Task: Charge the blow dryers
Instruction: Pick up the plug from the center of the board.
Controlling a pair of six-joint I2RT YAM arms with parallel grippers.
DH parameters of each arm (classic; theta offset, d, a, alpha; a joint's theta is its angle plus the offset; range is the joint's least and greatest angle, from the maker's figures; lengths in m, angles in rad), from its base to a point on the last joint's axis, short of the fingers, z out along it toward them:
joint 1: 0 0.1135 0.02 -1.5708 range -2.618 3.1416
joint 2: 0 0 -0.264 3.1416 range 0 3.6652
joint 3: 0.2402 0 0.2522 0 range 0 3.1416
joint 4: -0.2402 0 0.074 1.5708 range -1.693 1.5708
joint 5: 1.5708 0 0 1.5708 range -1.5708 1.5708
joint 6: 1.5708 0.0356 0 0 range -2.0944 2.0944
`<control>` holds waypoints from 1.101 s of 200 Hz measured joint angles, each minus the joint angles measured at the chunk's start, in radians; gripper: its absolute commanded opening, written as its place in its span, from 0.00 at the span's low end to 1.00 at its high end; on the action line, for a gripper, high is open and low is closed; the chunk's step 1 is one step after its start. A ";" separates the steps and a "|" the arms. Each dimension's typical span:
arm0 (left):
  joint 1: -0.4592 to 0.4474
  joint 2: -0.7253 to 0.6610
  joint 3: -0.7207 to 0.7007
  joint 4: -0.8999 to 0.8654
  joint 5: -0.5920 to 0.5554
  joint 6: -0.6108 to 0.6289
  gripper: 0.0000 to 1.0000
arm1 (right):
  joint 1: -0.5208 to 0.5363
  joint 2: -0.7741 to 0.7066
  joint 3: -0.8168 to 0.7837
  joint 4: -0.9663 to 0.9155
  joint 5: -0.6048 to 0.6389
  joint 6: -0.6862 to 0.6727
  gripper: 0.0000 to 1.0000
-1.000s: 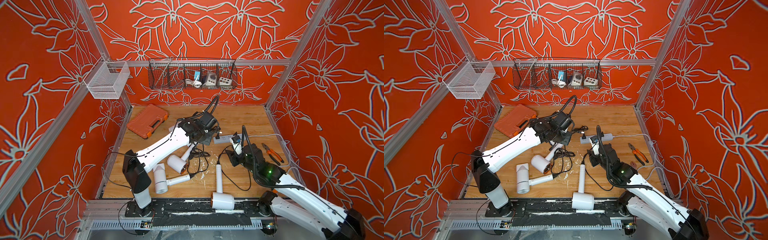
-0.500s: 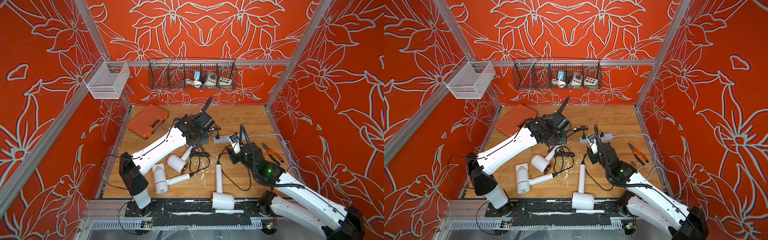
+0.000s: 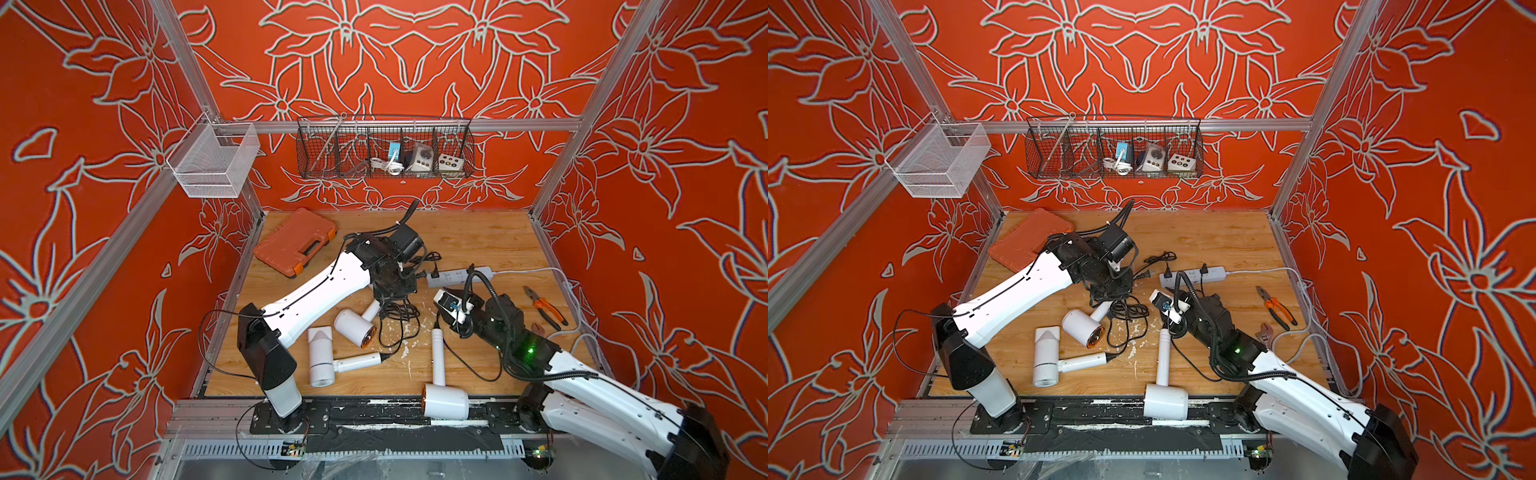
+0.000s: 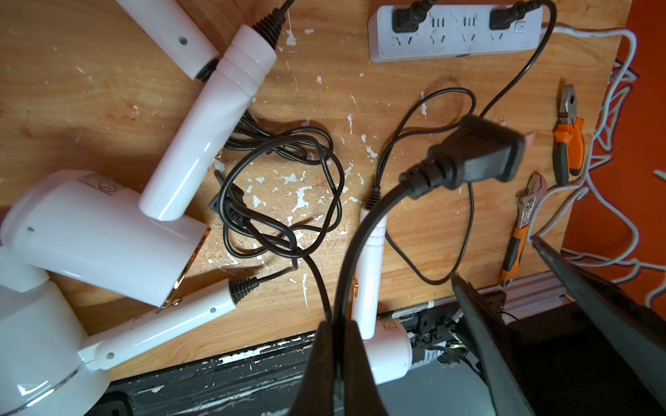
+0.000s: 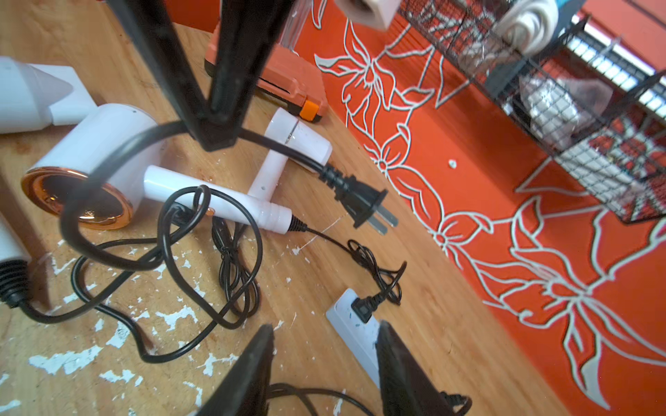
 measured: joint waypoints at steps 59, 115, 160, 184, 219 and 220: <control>0.064 0.026 -0.066 -0.015 0.226 -0.002 0.00 | 0.007 0.029 -0.001 0.043 -0.109 -0.282 0.54; 0.077 0.030 -0.068 -0.019 0.352 -0.016 0.00 | 0.014 0.164 0.078 0.001 -0.109 -0.454 0.55; 0.078 0.041 -0.068 -0.019 0.402 -0.027 0.00 | 0.018 0.206 0.102 0.009 -0.106 -0.505 0.53; 0.078 0.043 -0.067 -0.019 0.425 -0.034 0.00 | 0.024 0.226 0.124 -0.003 -0.106 -0.534 0.50; 0.083 0.048 -0.054 -0.022 0.467 -0.049 0.00 | 0.027 0.246 0.137 -0.007 -0.095 -0.575 0.45; 0.083 0.048 -0.054 -0.022 0.468 -0.049 0.00 | 0.027 0.246 0.137 -0.007 -0.095 -0.576 0.45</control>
